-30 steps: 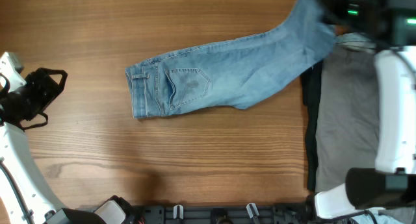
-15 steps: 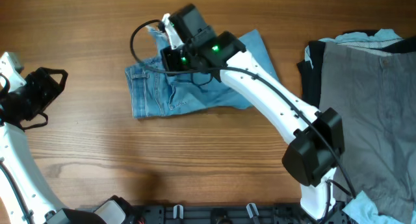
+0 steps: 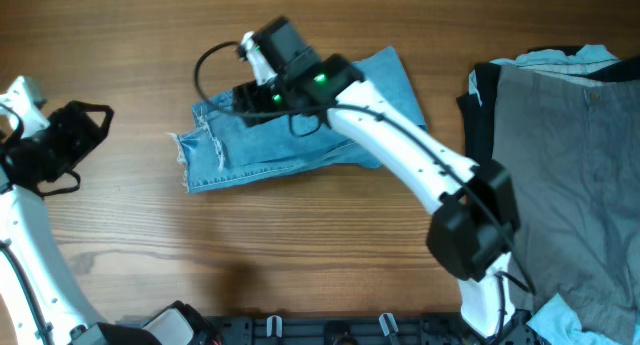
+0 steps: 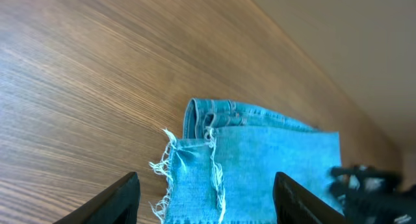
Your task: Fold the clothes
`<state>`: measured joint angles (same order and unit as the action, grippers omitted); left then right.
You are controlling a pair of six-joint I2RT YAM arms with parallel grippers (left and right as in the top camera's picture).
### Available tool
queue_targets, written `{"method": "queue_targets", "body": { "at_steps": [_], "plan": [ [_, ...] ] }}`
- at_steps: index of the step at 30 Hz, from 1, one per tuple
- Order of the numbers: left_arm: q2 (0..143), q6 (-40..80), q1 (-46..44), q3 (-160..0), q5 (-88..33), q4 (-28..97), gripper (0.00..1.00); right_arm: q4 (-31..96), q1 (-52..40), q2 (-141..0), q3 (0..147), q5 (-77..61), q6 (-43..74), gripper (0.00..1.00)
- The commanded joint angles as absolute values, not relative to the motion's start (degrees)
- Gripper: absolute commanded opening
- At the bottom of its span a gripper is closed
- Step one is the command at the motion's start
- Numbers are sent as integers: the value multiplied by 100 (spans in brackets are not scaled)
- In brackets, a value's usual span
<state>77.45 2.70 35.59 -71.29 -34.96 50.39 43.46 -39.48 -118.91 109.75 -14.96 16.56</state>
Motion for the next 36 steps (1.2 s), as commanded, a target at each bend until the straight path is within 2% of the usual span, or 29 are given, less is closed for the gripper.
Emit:
{"method": "queue_targets", "body": {
  "at_steps": [1, 3, 4, 5, 7, 8, 9, 10, 14, 16, 17, 20, 23, 27, 32, 33, 34, 35, 36],
  "plan": [
    [7961, 14, 2858, -7070, -3044, 5065, 70, 4733, -3214, -11133, 11026, -1326, 1542, 59],
    [8213, -73, 2383, -7057, -3037, 5061, 72, 5253, -2698, -11072, 11026, -1332, 1555, 58],
    [8355, -169, 2119, -7054, -3033, 5063, 72, 5592, -2412, -11085, 11021, -1352, 1540, 66],
    [8477, -283, 1914, -7052, -3035, 5063, 72, 5865, -2185, -11118, 11015, -1354, 1527, 70],
    [8919, -429, 1264, -7052, -2945, 5059, 63, 6519, -1437, -11183, 11013, -1975, 854, 73],
    [9096, -403, 1087, -7052, -2757, 5046, 56, 6637, -1188, -11198, 11013, -2486, 379, 74],
    [9260, -403, 963, -7052, -2659, 5039, 56, 6742, -1022, -11201, 11013, -2871, 14, 76],
    [9485, -405, 864, -7052, -2598, 5002, 62, 6827, -934, -11203, 11013, -3022, -128, 77],
    [10429, -163, 821, -7052, -2620, 4727, 73, 7083, -875, -11286, 10991, -2427, 69, 76],
    [10803, -106, 805, -7052, -2783, 4595, 76, 7041, -851, -11461, 10899, -2038, -5, 89],
    [10943, -110, 784, -7052, -2768, 4582, 76, 7013, -821, -11566, 10831, -1984, -12, 92],
    [11135, -106, 777, -7050, -2711, 4604, 61, 6796, -659, -12018, 10473, -1986, -167, 96],
    [11133, -108, 777, -7052, -2711, 4604, 57, 6617, -414, -12446, 10248, -2451, -757, 99],
    [11133, -108, 777, -7052, -2711, 4602, 57, 6462, -104, -12857, 10075, -2698, -967, 100],
    [11133, -106, 777, -7052, -2714, 4587, 57, 6689, -187, -13279, 9813, -5009, -2700, 98],
    [11133, -106, 777, -7052, -2714, 4587, 57, 6667, -252, -13279, 9732, -5105, -2731, 91],
    [11133, -106, 777, -7052, -2714, 4587, 57, 6641, -296, -13279, 9714, -5094, -2663, 76],
    [11133, -106, 777, -7052, -2714, 4584, 57, 6600, -340, -13279, 9710, -5043, -2606, 54],
    [11133, -106, 777, -7052, -2716, 4584, 56, 6458, -375, -13275, 9712, -4711, -2067, 11]
  ]
}}
